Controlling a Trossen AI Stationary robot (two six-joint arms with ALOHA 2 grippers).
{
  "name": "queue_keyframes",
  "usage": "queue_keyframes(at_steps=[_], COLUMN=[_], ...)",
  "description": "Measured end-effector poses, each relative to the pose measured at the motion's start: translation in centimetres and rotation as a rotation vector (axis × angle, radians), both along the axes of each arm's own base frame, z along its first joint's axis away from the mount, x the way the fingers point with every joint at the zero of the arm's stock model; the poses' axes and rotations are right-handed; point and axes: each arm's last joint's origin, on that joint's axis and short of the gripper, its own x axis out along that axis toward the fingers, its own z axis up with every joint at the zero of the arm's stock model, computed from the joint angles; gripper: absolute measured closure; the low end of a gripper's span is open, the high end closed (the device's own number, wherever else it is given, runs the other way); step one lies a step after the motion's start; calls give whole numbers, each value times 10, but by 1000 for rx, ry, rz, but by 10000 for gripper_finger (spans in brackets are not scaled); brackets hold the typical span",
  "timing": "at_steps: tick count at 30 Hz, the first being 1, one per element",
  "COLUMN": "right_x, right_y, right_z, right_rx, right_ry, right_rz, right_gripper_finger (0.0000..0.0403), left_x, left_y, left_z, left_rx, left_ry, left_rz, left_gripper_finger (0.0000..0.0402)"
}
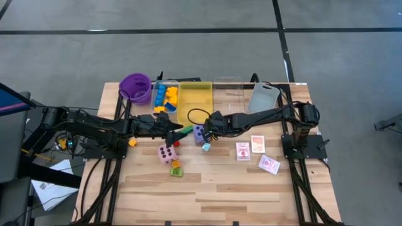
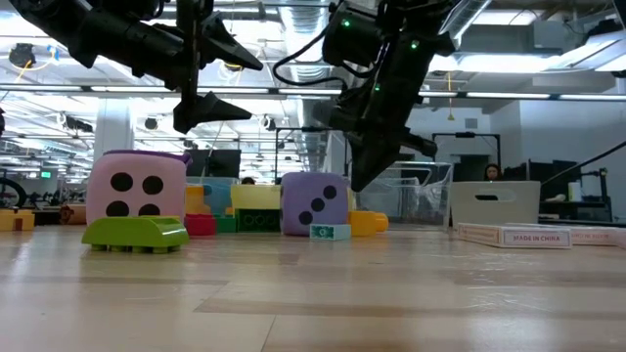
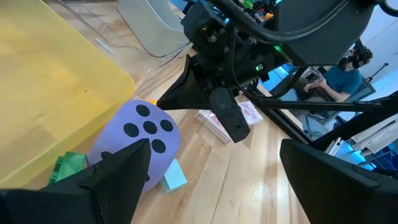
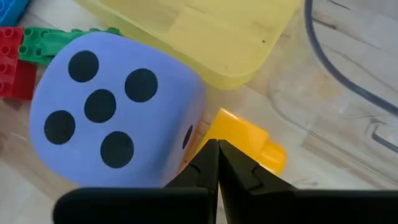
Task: Pick & Place Toys
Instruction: Put the right yellow stud game piece into the left transparent bin
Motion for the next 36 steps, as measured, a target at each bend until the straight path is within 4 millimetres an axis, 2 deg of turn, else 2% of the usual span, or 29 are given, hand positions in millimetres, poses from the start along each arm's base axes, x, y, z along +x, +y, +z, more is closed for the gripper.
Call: queue_keyframes(at_steps=[10,16,26,30,36], right_x=[0,5,7,8,7], right_y=[0,3,10,20,44], right_z=[-1,-26,-26,-27,-27], right_rx=[-1,28,69,114,158], right_ry=[9,77,47,54,68], right_rz=[2,6,18,85,167], right_gripper_finger=[402,402,402,402,402], left_x=[0,0,0,0,0], left_y=[0,0,0,0,0], left_z=[0,0,-1,-1,-1], left_rx=[1,1,9,12,14], left_ry=[0,1,9,10,12], left_rz=[3,3,0,0,-1], left_gripper_finger=[50,50,50,50,50])
